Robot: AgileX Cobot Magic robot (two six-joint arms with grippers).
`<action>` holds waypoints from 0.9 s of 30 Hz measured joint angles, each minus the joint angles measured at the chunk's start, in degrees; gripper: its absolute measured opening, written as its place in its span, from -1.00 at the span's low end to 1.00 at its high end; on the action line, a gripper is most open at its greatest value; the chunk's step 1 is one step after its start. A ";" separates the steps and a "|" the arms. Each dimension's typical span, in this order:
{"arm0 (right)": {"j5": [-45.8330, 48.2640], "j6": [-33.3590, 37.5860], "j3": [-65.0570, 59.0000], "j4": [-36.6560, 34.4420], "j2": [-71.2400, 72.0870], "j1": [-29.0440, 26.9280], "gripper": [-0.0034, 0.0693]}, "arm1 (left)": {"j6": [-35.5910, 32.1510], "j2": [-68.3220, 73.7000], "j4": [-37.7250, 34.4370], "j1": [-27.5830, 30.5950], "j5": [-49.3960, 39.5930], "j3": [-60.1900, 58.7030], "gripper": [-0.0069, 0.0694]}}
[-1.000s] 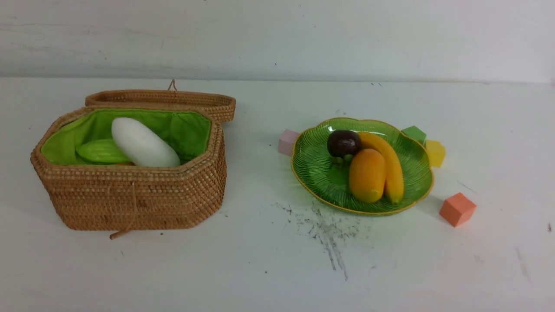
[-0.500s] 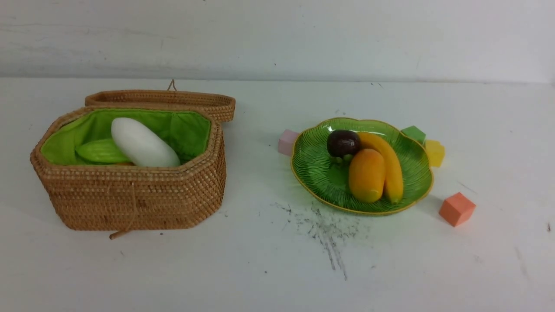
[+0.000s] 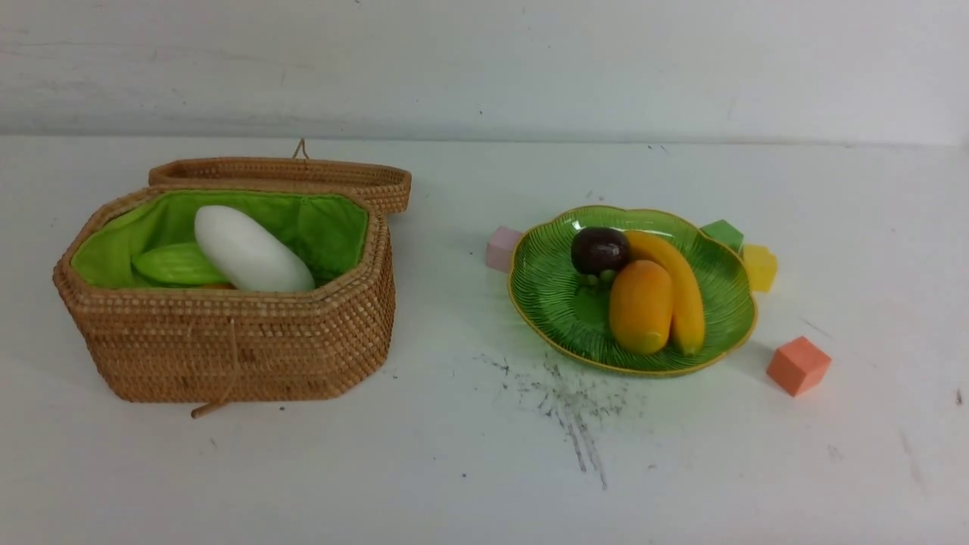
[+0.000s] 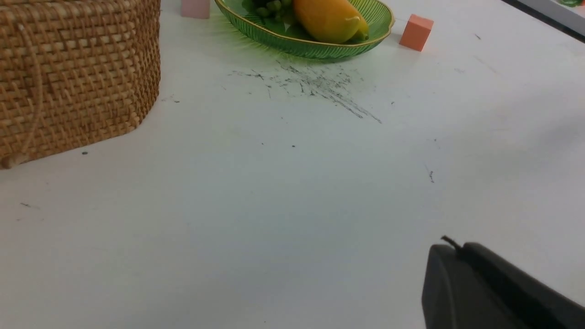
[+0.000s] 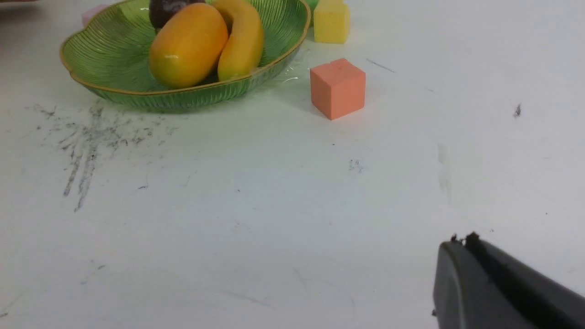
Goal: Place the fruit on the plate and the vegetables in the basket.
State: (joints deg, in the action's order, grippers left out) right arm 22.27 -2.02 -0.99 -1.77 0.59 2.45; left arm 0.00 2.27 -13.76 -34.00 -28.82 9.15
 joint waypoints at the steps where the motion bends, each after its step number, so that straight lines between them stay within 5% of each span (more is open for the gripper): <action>1: 0.00 0.00 0.00 0.00 0.00 0.00 -0.90 | 0.00 0.00 0.00 0.00 -0.02 0.00 -0.84; 23: 0.00 0.18 0.00 0.00 0.00 0.00 -0.86 | 0.00 0.00 0.47 0.10 0.44 -0.31 -0.80; 27: 0.00 0.18 0.00 0.00 0.00 0.00 -0.86 | 0.00 -1.17 2.37 6.00 4.14 -1.95 -0.83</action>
State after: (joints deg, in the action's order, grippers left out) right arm 22.27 -1.84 -0.99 -1.77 0.59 2.45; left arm 0.00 1.10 -11.40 -28.00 -24.67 7.21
